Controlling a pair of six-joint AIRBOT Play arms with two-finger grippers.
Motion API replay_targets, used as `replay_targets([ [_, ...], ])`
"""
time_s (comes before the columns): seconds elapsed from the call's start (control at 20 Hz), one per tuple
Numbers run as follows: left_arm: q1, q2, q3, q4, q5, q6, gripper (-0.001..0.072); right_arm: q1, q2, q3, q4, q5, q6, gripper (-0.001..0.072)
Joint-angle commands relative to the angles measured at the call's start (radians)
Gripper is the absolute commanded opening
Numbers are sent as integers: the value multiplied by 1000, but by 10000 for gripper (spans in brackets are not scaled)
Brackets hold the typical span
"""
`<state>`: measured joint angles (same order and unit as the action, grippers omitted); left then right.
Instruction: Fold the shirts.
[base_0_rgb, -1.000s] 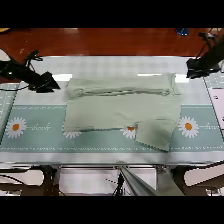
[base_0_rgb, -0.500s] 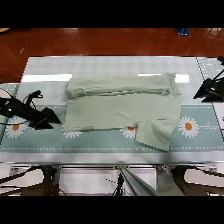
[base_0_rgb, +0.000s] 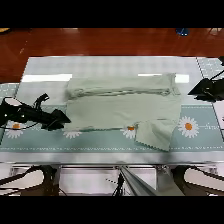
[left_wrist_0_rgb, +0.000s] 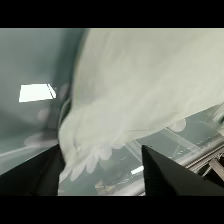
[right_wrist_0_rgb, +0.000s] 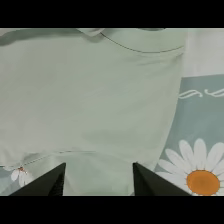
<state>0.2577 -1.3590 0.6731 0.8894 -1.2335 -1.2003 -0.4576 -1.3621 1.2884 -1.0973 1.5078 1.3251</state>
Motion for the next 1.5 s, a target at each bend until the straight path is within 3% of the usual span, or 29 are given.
replay_targets([
  [0.0, -99, -41, -6, -8, 55, 3, 572, -1, 3, -5, 19, 9, -3, 477],
  [0.05, -114, -51, -5, -8, 55, 3, 393, -1, 3, -5, 15, 28, -5, 477],
  [0.1, -116, -56, -6, -8, 55, 3, 97, -1, 3, -5, -8, 58, -19, 477],
  [0.15, -112, -55, -5, -8, 53, 3, 34, -2, 6, -8, -63, 80, -31, 477],
  [0.35, -85, -53, -5, -8, 18, 16, 34, -73, 105, -192, -133, 0, -31, 477],
  [0.5, -84, -53, -5, -8, 18, 30, 34, -107, 158, -404, -124, -30, -51, 544],
  [0.85, -83, -53, 2, -8, -6, 41, 34, -106, 163, -655, 74, -282, -63, 540],
  [1.2, -83, -53, 53, -8, -16, 41, 34, -63, 163, -777, 152, -475, -61, 522],
  [1.25, -83, -53, 63, -8, -17, 41, 35, -25, 162, -784, 161, -504, -60, 505],
  [1.3, -83, -53, 74, -8, -18, 41, 34, 21, 159, -784, 172, -534, -58, 427],
  [1.35, -83, -53, 89, -8, -29, 41, 34, 53, 159, -774, 184, -544, -66, 220],
  [1.4, -82, -53, 108, -8, -47, 41, 34, 75, 161, -743, 183, -521, -68, 74],
  [1.45, -79, -50, 130, -8, -63, 41, 34, 81, 170, -703, 183, -484, -87, 55],
])
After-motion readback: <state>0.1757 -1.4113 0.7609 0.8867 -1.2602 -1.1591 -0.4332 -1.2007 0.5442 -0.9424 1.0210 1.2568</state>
